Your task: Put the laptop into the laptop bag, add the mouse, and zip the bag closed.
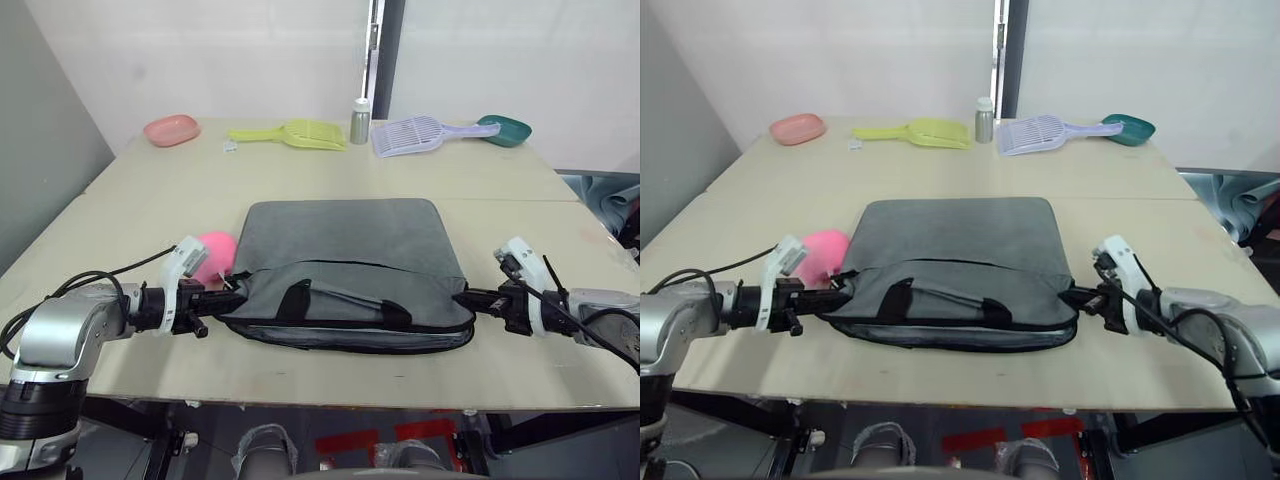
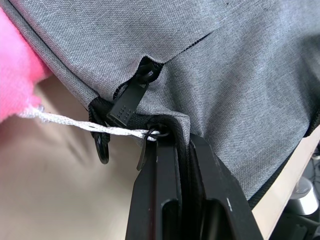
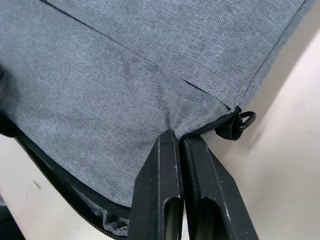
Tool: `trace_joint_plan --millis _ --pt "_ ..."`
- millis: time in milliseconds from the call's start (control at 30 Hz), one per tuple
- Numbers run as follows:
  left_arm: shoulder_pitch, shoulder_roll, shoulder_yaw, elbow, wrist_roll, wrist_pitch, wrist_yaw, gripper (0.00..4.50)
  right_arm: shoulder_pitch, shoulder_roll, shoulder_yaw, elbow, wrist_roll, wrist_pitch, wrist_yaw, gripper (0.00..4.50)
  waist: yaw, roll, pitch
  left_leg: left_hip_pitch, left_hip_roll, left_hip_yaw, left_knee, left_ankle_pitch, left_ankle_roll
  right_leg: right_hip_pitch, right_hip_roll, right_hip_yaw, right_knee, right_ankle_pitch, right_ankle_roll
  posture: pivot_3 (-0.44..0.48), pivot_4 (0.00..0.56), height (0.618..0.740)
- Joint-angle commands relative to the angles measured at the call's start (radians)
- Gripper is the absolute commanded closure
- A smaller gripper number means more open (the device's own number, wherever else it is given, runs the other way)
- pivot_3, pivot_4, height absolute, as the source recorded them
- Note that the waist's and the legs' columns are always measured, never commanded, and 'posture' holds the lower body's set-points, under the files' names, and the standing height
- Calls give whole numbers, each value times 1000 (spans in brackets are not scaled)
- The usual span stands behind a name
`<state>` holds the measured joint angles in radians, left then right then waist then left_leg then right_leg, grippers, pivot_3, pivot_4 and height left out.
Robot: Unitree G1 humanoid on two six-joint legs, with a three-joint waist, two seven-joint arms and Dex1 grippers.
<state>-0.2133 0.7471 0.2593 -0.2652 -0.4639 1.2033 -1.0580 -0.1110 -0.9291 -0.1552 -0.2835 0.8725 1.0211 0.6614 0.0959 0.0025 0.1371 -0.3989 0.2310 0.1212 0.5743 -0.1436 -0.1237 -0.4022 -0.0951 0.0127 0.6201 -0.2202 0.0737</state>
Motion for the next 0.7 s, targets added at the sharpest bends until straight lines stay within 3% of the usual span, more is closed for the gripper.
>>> trace_joint_plan --millis 33,233,267,467,633,700 --pt "2 22 -26 26 -30 -41 4 4466 -13 14 23 -26 -6 -3 46 4500 -1 0 0 0 0 0 0 0 0 0 0 0 0 0 0 0 150 740" --pt "-7 32 -63 25 -58 -87 -1 4466 -24 21 20 9 -54 -15 69 4500 0 0 -1 1 0 1 0 0 0 0 0 2 1 0 0 0 150 740" --pt "-3 40 -64 23 -60 -96 -6 3719 -30 24 17 24 -63 -13 68 4500 0 0 -2 1 0 1 1 0 0 0 0 2 2 0 0 0 150 740" --pt "-18 136 -18 76 -79 -151 -50 1670 -53 -8 -14 98 -92 -28 151 2527 0 0 -1 1 0 2 2 0 0 -1 0 3 3 0 0 0 150 740" --pt "-37 269 49 170 -74 -323 -150 0 -28 -112 -133 162 -87 -77 296 744 2 -1 0 -1 0 2 2 0 1 -2 0 3 2 0 0 0 150 740" --pt "-29 325 103 175 -113 -370 -241 0 -3 -155 -201 173 -87 -108 362 49 3 -1 0 -2 0 3 1 0 2 -3 0 3 0 0 0 0 150 740"
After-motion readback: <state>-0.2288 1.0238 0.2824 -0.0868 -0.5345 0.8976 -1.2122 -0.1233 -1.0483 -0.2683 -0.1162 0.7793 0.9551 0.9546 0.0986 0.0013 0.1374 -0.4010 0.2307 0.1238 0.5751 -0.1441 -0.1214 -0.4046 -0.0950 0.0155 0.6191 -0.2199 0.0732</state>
